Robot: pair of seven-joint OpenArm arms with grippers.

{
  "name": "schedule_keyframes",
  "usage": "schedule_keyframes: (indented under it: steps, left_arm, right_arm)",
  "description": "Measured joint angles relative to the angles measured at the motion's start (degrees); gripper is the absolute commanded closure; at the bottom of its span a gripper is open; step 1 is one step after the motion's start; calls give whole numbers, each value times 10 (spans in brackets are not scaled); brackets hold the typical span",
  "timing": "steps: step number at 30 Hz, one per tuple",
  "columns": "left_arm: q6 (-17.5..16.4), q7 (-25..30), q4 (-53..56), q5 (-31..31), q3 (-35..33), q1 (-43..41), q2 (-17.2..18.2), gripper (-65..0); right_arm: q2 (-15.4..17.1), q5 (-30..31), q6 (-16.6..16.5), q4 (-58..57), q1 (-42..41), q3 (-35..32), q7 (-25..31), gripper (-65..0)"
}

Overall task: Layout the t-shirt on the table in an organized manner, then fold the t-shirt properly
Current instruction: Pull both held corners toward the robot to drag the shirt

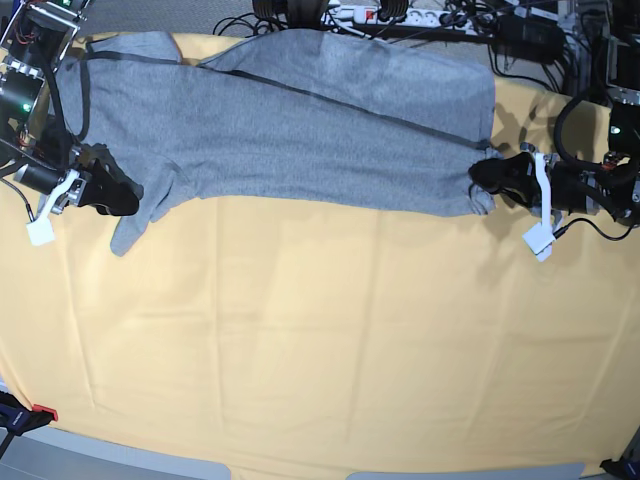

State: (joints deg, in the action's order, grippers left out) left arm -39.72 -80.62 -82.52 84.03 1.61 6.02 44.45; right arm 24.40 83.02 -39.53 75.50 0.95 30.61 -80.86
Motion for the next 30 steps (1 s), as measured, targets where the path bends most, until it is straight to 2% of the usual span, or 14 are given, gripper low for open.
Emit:
schedule_keyframes:
  steps: [7,10,12,15,16,21,25,30]
  left_arm:
    - [0,0,0,0,0,0,0,0]
    - [0,0,0,0,0,0,0,0]
    - [0,0,0,0,0,0,0,0]
    - [0,0,0,0,0,0,0,0]
    - [0,0,0,0,0,0,0,0]
    - [0,0,0,0,0,5,0,0]
    - [0,0,0,0,0,8,0,0]
    - [0,0,0,0,0,7,0,0]
  right_arm:
    - [-10,0,0,0,0,0,0,-332]
    - [-16,-54,-1,0,0,0,35,-324]
    - [-16,-76,-1,0,0,0,62,-251]
    - [-16,-83,-1,0,0,0,84,-19]
    - [-17,-85,-1,0,-3,0,81,0]
    - [-17,-85,-1,0,-38,0,66,0]
    - [-16,-85,-2,0,-59,0,17,0]
    - [-16,-85,-2,0,-54,0,12,0]
